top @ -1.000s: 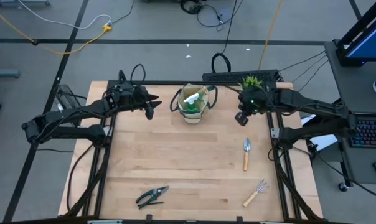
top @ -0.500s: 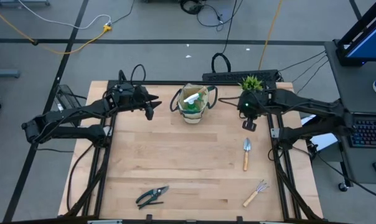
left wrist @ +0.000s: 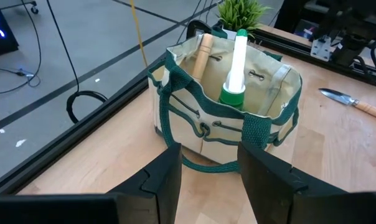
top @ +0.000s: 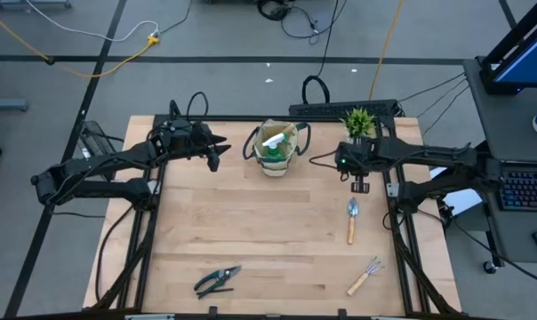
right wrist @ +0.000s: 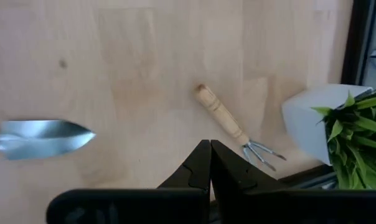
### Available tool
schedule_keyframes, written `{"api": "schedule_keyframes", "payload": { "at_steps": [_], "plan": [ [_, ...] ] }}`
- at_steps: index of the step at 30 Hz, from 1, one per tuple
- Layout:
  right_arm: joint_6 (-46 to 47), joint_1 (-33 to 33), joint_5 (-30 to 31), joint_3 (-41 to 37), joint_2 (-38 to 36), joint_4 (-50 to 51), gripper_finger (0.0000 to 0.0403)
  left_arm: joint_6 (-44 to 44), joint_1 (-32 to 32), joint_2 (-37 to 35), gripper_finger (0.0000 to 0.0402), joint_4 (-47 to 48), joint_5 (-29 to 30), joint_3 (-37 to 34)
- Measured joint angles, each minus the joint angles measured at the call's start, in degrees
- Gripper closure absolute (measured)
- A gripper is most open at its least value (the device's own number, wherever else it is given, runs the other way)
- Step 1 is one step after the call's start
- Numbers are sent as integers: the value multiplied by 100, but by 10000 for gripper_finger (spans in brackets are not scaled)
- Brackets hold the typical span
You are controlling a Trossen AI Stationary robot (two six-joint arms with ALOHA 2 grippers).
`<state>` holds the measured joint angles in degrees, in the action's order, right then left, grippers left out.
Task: Pick & Place Garden tools in Gardening bag
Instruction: Put the top brown hand rake into the gardening bag
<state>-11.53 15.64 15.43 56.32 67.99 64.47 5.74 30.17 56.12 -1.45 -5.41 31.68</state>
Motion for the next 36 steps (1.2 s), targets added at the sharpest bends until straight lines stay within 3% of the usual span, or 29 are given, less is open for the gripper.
{"api": "schedule_keyframes", "payload": {
  "at_steps": [17,31,36],
  "plan": [
    [-790,133,547,-953,-2,-1080,389,57,1,0,241,0,0,0],
    [-1292,388,530,-1126,62,-1691,289,57,1,0,241,5,0,0],
    [-1649,543,216,-1129,256,-1676,249,55,1,0,241,145,-2,0]
  ]
}}
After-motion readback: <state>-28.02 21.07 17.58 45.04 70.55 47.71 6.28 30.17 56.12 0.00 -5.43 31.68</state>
